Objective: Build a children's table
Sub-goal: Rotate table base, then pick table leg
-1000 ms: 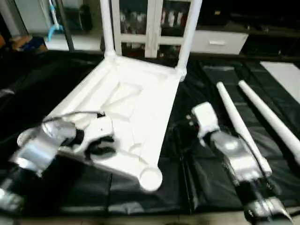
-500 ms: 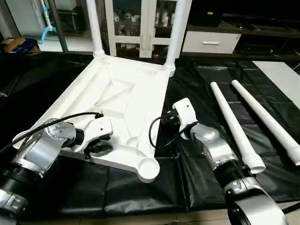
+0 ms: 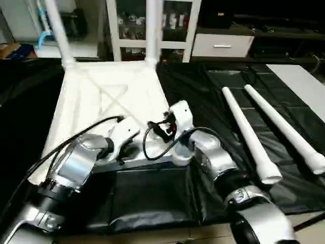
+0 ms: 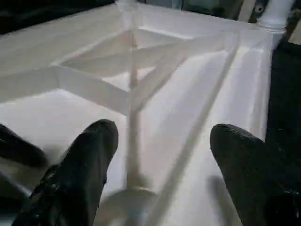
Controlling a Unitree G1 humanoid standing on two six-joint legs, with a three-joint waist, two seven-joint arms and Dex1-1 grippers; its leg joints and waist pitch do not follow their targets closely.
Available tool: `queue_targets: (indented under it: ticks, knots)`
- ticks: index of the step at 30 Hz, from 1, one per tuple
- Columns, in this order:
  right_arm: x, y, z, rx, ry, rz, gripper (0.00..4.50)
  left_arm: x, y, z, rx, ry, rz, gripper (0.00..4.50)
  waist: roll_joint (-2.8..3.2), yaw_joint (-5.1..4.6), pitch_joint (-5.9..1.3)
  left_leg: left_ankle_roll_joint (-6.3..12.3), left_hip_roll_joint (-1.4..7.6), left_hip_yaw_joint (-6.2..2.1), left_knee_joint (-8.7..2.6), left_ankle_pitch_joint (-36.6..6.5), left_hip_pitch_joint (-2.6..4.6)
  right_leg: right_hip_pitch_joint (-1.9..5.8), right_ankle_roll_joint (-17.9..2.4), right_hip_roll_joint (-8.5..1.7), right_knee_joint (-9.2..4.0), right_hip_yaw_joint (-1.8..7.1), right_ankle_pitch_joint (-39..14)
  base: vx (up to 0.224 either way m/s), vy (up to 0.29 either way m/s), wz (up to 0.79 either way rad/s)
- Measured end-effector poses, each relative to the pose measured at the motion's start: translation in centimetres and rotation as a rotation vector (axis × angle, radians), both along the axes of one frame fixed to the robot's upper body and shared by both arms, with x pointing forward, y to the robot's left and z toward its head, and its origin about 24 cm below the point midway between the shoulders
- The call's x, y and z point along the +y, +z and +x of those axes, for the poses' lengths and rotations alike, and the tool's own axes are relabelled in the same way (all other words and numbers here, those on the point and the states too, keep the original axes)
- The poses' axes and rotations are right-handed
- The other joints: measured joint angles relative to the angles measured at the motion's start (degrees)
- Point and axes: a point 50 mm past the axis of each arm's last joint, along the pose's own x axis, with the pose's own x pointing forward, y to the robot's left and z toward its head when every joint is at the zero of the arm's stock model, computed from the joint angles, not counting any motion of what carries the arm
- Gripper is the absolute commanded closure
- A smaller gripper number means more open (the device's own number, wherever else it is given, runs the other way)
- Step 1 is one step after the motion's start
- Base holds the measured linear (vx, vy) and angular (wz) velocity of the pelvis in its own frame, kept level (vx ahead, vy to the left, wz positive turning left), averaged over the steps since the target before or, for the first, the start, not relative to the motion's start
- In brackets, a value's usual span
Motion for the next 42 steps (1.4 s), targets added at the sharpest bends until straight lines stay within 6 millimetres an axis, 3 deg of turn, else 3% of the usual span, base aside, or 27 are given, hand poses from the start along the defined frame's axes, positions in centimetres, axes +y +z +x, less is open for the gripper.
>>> queue_targets:
  ticks: [5,8,10,21,25,29,32,33,37,42]
  knots:
    - [-2.0,0.6,0.0,-0.051,-0.023,0.006,0.97,0.1,0.2,-0.1,-0.021,-0.065,0.015,2.5,-0.02,0.92,-0.01,0.03,-0.01,0.13,0.0,0.0,-0.09,0.04,-0.1,0.0,-0.2,0.13,0.0,0.0,0.0,0.0]
    - [-3.3,2.1,0.2,-0.113,-0.046,0.027,0.97,0.2,0.2,0.1,-0.042,-0.072,0.026,2.5,-0.02,0.99,0.0,0.04,-0.01,0.18,-0.01,0.0,-0.02,0.05,-0.1,-0.01,-0.19,0.18,0.0,0.0,0.0,0.0]
    - [-5.2,3.2,0.1,-0.139,-0.09,0.018,0.97,0.5,0.2,0.6,-0.069,-0.085,0.035,2.5,0.01,1.1,0.01,0.03,-0.02,0.16,-0.01,0.0,0.03,0.11,0.0,0.0,-0.15,0.18,0.0,0.0,0.0,0.0]
    - [-12.3,4.3,-1.1,-0.111,-0.281,-0.085,0.97,5.3,0.5,2.0,-0.103,-0.002,0.169,2.5,0.07,-0.07,0.04,0.01,-0.07,0.05,-0.02,0.0,0.12,0.01,0.3,0.08,-0.16,0.09,-0.1,0.0,0.0,0.0]
    - [-12.8,4.1,-1.6,-0.084,-0.29,-0.105,0.97,6.8,0.9,1.6,-0.086,0.01,0.186,2.5,0.07,-0.87,0.05,0.01,-0.06,-0.05,-0.02,0.0,0.05,-0.07,0.3,0.07,-0.21,0.1,-0.1,0.0,0.0,0.0]
    - [-13.5,3.5,-1.6,-0.007,-0.36,-0.134,0.97,7.4,1.4,1.0,-0.086,-0.001,0.125,2.5,0.03,-0.91,0.05,-0.01,-0.05,-0.04,-0.02,0.0,0.01,-0.31,0.2,0.06,-0.18,0.11,-0.1,0.0,0.0,0.0]
    - [-13.8,3.7,-1.3,0.039,-0.384,-0.135,0.97,7.2,2.3,0.7,-0.095,-0.029,0.06,2.5,0.01,-0.44,0.04,-0.01,-0.05,0.12,-0.04,0.0,-0.31,-0.85,-0.2,0.04,-0.06,0.21,0.2,0.0,0.0,0.0]
    - [-13.7,4.0,-1.0,0.054,-0.38,-0.133,0.7,7.0,2.8,0.6,-0.105,-0.045,0.024,2.43,-0.04,-0.32,0.07,0.0,-0.04,0.15,-0.09,0.0,-0.39,-0.96,-0.2,0.06,-0.06,0.2,0.2,0.0,0.0,0.0]
    - [-14.7,5.4,0.0,0.068,-0.409,-0.161,0.6,7.2,5.9,0.3,-0.163,-0.118,-0.051,2.43,-0.12,0.39,0.1,0.05,-0.05,0.23,-0.14,-0.1,-0.43,-1.01,-0.3,0.1,-0.13,0.14,0.1,0.0,0.0,0.0]
    - [-16.1,5.2,0.7,0.15,-0.457,-0.2,0.21,8.0,8.9,0.1,-0.209,-0.12,-0.173,2.43,-0.18,0.93,0.14,-0.03,-0.05,0.33,-0.06,0.0,-0.25,-0.88,-0.2,0.04,0.01,0.27,0.1,0.0,0.0,0.0]
